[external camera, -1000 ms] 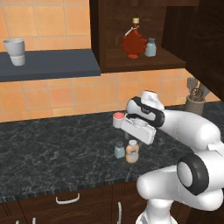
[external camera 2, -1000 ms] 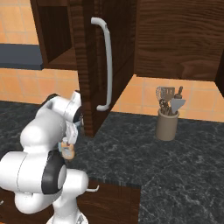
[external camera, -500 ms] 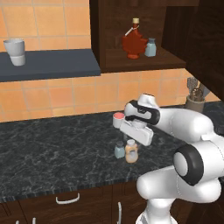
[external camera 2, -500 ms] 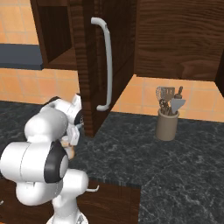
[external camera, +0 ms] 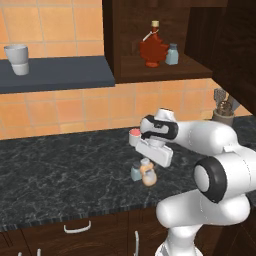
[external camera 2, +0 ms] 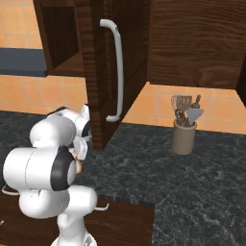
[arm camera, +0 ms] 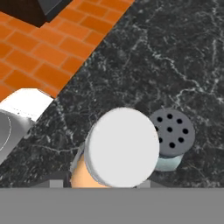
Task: Put the shaker and condiment bottle from the counter next to their counterparts in the cabinet.
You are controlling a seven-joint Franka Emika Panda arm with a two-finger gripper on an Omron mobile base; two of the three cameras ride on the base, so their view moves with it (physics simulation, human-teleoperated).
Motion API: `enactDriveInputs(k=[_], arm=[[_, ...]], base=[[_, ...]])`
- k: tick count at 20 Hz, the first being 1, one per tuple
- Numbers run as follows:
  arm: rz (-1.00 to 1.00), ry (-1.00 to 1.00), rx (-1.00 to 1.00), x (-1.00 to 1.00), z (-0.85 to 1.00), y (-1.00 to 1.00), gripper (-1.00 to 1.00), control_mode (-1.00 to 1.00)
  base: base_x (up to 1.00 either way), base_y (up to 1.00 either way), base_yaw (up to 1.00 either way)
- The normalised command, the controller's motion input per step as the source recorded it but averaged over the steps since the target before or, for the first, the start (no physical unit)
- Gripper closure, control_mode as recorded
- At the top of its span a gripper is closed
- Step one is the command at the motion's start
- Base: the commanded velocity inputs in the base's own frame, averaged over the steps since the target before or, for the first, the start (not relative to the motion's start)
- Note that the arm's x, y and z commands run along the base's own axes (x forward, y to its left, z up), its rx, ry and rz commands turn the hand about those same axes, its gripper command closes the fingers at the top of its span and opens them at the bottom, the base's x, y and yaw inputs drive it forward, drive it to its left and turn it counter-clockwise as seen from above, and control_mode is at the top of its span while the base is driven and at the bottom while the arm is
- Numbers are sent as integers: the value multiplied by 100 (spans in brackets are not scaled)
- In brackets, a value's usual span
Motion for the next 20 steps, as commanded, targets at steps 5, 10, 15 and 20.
enactDriveInputs(k=[5,10,15,20], arm=[[0,0,0,0,-8,0,100,-100],[0,0,0,-2,0,0,100,-100],[0,-7,0,-16,13,0,100,-100],[0,-11,0,-18,50,0,100,-100]], base=[[0,0,0],[0,0,0],[0,0,0],[0,0,0]])
